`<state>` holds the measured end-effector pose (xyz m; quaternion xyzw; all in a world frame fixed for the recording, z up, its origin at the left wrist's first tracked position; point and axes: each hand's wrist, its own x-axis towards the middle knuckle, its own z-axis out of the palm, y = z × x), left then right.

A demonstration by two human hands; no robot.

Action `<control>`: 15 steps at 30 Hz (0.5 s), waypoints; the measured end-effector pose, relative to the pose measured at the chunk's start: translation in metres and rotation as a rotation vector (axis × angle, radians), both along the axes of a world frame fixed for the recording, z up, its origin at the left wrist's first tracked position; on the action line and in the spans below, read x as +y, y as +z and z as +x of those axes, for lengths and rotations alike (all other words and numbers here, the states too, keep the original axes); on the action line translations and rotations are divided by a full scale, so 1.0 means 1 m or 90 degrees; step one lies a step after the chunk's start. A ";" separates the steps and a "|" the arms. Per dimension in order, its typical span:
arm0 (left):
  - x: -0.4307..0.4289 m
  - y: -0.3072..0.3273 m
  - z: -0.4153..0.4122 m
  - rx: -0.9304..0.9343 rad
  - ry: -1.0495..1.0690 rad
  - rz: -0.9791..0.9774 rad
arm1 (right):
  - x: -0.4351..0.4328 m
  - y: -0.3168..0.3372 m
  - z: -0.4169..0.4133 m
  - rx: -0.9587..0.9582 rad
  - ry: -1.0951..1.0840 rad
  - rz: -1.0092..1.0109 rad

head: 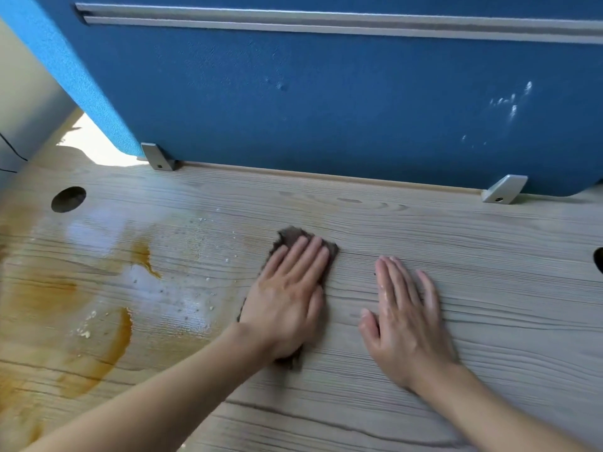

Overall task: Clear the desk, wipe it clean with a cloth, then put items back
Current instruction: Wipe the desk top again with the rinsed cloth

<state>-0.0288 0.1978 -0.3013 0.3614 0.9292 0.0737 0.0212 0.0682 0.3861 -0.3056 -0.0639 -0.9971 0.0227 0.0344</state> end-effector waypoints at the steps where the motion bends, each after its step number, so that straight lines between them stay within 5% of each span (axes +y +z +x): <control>1: -0.006 0.000 0.014 -0.018 -0.082 0.002 | 0.000 0.000 -0.001 0.003 -0.002 -0.002; 4: -0.010 0.002 0.004 -0.060 -0.171 0.008 | 0.001 -0.001 -0.002 -0.003 -0.012 -0.014; 10: 0.036 0.001 -0.052 -0.014 0.143 -0.003 | 0.004 -0.001 -0.008 0.029 -0.028 -0.041; 15: 0.008 0.004 0.010 -0.049 -0.171 -0.006 | 0.006 -0.002 -0.022 0.073 -0.094 -0.079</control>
